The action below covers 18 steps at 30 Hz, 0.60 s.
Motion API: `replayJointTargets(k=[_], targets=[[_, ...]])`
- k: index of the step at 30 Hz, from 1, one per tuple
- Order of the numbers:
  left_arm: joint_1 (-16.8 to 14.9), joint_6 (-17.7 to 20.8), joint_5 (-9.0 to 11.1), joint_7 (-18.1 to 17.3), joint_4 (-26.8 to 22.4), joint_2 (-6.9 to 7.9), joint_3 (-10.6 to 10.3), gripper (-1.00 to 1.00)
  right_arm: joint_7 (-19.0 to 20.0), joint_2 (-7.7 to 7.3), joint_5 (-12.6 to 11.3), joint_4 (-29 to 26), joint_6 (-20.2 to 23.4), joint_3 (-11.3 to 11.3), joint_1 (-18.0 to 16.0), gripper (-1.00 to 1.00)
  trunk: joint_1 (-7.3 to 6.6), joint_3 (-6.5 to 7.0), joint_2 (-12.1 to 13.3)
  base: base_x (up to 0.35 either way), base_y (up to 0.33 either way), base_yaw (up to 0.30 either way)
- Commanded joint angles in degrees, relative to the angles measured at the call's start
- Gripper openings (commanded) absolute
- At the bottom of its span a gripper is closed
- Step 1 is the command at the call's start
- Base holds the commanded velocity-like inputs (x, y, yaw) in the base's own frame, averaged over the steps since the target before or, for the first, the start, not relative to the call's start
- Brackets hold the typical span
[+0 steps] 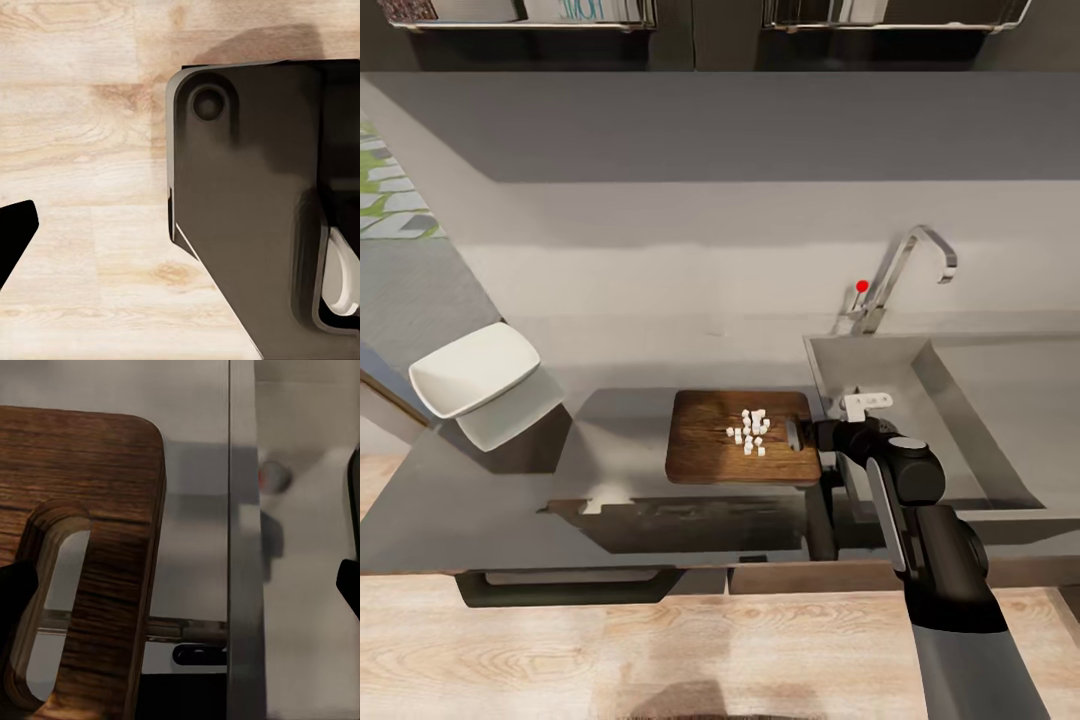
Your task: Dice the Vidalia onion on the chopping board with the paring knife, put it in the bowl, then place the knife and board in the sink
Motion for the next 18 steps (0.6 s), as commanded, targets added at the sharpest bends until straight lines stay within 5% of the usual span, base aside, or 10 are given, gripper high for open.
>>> replayJointTargets(k=[1,18], targets=[[0.0,-0.1,0.4,0.2,-0.1,0.08,-0.3,1.0,0.6,0.04,0.6,0.0,0.3,0.0,0.0,1.0,0.03,-0.14,-0.1,0.0,0.0,0.0],[0.0,-0.1,0.4,0.2,-0.2,0.09,-0.3,1.0,0.5,0.11,0.5,0.0,0.3,0.1,0.0,1.0,0.03,-1.09,-0.1,0.0,0.0,0.0]])
